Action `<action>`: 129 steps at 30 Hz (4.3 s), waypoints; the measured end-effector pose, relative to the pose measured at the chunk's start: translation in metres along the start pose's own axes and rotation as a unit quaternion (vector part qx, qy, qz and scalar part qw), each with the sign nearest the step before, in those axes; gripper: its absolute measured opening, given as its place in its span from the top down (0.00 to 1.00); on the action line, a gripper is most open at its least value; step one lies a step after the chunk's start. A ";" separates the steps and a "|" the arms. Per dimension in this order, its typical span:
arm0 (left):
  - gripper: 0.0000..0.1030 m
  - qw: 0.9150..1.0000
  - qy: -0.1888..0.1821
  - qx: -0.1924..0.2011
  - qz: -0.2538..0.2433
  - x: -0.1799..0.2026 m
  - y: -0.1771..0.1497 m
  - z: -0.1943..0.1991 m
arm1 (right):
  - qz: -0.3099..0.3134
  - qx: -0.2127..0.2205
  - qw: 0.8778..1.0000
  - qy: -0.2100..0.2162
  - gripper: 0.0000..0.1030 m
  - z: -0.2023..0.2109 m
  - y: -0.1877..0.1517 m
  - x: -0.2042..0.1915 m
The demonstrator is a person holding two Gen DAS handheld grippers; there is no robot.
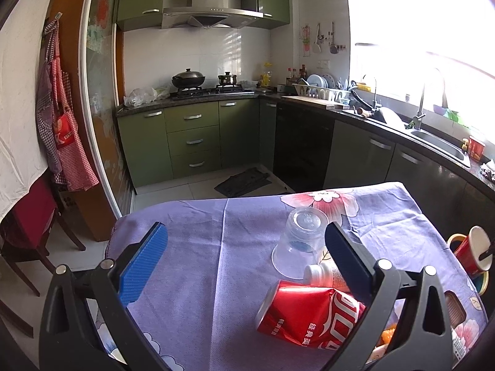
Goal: Collect trash
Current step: 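Carry the noodle cup over the bin and open the right tool, then grasp the clear plastic cup with the left tool while right tool hovers over bin, then carry the clear cup over the bin and open the left tool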
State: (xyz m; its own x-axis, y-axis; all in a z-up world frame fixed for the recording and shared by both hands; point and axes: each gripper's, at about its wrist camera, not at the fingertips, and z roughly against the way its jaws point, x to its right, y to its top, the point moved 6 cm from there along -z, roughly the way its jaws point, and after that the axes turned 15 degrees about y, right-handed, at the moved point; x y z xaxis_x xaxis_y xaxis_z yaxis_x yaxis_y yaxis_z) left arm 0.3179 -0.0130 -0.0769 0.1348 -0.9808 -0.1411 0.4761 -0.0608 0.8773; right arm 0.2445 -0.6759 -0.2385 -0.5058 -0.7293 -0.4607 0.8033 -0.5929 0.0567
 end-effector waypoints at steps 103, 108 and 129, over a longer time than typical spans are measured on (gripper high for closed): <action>0.42 0.950 -0.215 -0.158 -0.159 0.162 0.055 0.029 | 0.156 0.129 0.978 0.050 0.60 0.049 -0.102 -0.069; 0.42 0.924 -0.287 -0.155 -0.198 0.240 0.049 0.083 | 0.160 0.173 0.970 0.056 0.60 0.079 -0.111 -0.053; 0.39 0.829 -0.342 -0.213 -0.388 0.520 -0.097 0.114 | 0.105 0.255 0.960 0.047 0.55 0.133 -0.157 0.037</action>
State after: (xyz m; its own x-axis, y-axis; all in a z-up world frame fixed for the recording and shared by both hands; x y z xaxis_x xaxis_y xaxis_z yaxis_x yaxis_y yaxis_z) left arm 0.2431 -0.5379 -0.1831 -0.8104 -0.5617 -0.1667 0.4722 -0.7945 0.3819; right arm 0.0580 -0.6557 -0.1463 -0.2998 -0.8309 -0.4687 0.6140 -0.5441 0.5718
